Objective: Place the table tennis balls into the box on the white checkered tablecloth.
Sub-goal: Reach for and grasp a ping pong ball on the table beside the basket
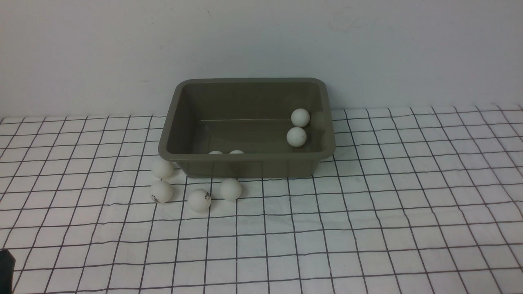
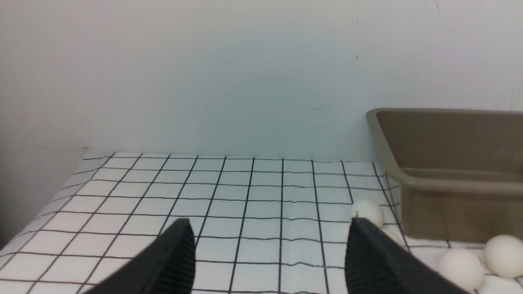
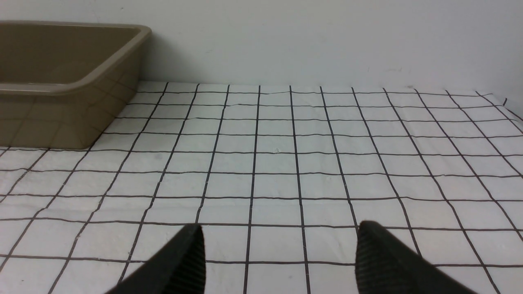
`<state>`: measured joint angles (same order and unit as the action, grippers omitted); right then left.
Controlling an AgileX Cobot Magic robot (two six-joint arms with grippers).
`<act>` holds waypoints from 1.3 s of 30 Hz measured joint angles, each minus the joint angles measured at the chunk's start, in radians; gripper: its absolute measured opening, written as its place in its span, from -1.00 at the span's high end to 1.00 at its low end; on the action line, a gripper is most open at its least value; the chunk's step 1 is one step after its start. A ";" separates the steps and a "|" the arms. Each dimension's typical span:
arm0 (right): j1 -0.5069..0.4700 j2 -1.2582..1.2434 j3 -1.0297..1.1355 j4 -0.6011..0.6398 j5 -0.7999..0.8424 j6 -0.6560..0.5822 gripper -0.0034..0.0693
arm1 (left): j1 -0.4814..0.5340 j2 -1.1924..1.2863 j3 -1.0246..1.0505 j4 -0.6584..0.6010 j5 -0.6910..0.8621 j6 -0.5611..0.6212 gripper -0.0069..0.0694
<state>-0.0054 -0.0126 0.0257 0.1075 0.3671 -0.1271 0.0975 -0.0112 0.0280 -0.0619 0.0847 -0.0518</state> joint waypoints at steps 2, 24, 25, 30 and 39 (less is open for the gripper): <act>0.000 0.000 0.000 0.000 0.000 0.000 -0.34 | 0.000 0.000 0.000 -0.009 -0.007 -0.015 -0.35; 0.000 0.000 0.000 0.000 0.000 0.000 -0.34 | 0.000 0.153 -0.383 -0.011 0.361 -0.174 -0.35; 0.000 0.000 0.000 0.000 0.000 0.000 -0.34 | 0.000 0.172 -0.400 -0.011 0.371 -0.132 -0.35; 0.000 0.000 0.000 0.000 0.000 0.000 -0.34 | 0.000 0.269 -0.446 -0.030 0.278 0.016 -0.35; 0.000 0.000 0.000 0.000 0.000 0.000 -0.34 | 0.000 0.508 -0.525 -0.134 0.399 0.081 -0.32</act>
<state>-0.0054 -0.0126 0.0257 0.1075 0.3671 -0.1271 0.0975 0.4972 -0.4966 -0.1962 0.4839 0.0296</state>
